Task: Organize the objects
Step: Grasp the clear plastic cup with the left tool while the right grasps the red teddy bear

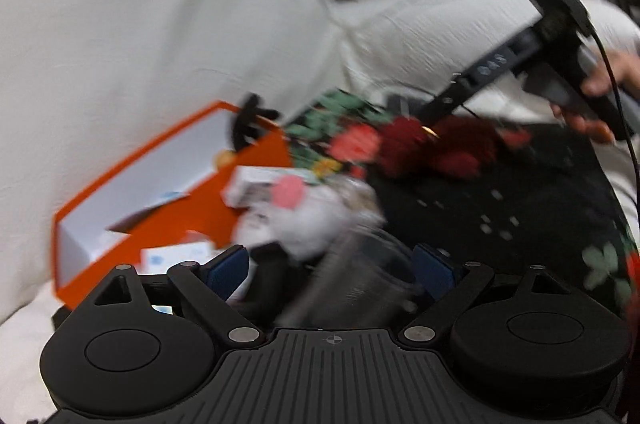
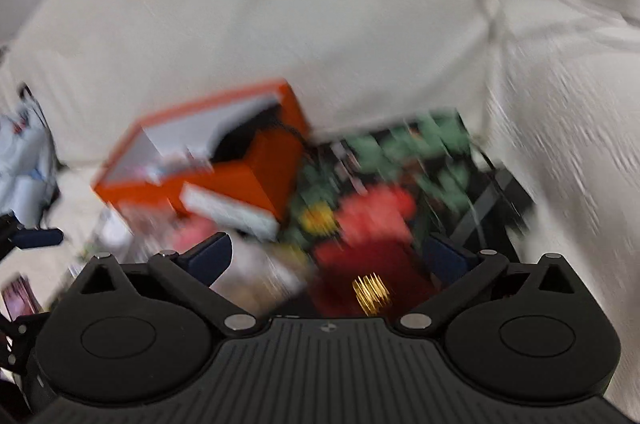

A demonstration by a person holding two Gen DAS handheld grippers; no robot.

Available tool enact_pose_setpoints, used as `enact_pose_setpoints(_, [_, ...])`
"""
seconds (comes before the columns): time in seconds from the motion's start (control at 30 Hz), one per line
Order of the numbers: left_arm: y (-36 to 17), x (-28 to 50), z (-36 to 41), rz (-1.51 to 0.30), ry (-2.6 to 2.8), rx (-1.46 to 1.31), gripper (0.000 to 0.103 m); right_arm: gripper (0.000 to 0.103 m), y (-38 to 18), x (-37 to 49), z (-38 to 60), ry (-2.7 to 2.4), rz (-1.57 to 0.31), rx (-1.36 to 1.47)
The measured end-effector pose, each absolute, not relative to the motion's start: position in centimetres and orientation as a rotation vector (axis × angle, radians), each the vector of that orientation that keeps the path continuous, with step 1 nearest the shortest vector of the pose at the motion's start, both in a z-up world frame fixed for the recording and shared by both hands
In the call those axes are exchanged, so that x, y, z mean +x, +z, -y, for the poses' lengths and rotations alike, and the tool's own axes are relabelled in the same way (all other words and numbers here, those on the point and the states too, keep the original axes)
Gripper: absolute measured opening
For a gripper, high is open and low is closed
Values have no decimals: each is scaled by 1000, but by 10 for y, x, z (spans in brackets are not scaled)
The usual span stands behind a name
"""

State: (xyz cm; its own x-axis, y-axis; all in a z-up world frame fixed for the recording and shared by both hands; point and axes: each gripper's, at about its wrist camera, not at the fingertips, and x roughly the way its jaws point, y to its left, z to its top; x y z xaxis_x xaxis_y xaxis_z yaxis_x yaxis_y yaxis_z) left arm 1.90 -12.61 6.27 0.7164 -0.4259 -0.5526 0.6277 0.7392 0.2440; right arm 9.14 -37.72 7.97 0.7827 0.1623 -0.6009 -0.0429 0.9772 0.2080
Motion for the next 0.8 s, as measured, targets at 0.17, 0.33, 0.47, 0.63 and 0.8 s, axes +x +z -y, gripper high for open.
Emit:
enact_pose_setpoints(0.17, [40,29,149,-548,-586,532,103,102,57,90,361,97,-755,55])
enact_pose_setpoints(0.33, [22,35,164,-578,-568,579,103,103,28,110,344,95,-838,-113])
enact_pose_setpoints(0.47, [21,39,162,-585,-537,558,103,99,14,120,341,76,-843,-216])
enact_pose_setpoints(0.63, [33,36,154,-574,-489,470,103,60,20,114,350,18,-808,-212])
enact_pose_setpoints(0.8, [55,19,142,-567,-445,345,103,53,39,107,358,33,-769,-139])
